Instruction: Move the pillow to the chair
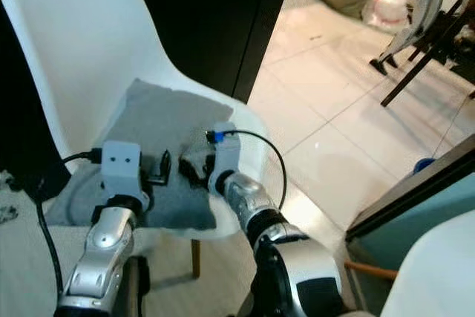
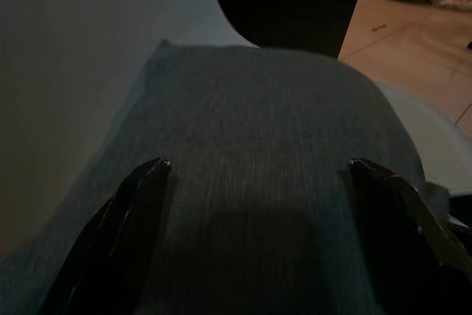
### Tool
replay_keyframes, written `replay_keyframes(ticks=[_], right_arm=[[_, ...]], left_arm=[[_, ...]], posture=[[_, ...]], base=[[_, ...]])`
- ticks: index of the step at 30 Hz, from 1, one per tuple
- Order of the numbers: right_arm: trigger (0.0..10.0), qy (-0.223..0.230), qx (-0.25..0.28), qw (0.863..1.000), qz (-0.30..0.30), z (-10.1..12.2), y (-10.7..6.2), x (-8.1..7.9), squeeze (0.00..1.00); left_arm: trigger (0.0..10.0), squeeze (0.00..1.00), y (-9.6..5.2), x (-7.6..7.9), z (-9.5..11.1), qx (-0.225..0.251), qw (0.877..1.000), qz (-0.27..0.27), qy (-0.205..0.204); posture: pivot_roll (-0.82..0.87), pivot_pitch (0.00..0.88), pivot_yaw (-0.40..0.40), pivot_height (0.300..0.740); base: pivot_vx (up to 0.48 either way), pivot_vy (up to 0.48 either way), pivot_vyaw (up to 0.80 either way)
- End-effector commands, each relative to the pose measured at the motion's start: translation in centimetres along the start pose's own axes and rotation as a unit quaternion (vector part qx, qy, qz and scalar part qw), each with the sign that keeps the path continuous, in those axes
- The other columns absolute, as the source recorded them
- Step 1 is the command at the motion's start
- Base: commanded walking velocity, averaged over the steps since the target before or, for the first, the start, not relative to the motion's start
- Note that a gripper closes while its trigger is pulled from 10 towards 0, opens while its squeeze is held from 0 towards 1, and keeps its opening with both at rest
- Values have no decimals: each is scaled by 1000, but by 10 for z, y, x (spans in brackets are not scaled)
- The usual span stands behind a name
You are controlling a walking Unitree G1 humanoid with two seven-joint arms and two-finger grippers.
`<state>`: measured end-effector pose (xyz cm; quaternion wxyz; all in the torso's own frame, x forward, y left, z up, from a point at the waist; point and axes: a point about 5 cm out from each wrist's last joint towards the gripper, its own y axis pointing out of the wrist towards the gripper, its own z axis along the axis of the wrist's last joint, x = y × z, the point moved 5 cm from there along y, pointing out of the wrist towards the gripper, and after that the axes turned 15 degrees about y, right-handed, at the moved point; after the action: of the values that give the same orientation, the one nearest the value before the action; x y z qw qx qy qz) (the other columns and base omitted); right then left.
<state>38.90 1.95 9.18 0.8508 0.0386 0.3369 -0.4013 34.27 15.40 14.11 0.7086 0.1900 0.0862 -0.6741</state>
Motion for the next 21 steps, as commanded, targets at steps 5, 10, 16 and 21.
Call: replay_keyframes(ticks=[5,10,16,21], right_arm=[[10000,132,11,990,54,-19,-17,14,1000],[10000,193,37,976,98,-13,-38,31,1000],[10000,208,81,974,29,-11,-57,67,663],[10000,238,148,956,-92,-8,-81,112,0]], left_arm=[[10000,0,4,1,-19,-26,1000,-3,-12],[10000,0,3,-5,-44,-69,997,7,-33],[10000,0,-3,-14,-73,-109,993,17,-36],[10000,0,-12,-19,-97,-148,989,24,-17]], posture=[[328,0,-231,441],[304,0,-204,441],[283,0,-184,441],[274,0,-180,441]], base=[[0,0,0],[0,0,0],[0,0,0],[0,0,0]])
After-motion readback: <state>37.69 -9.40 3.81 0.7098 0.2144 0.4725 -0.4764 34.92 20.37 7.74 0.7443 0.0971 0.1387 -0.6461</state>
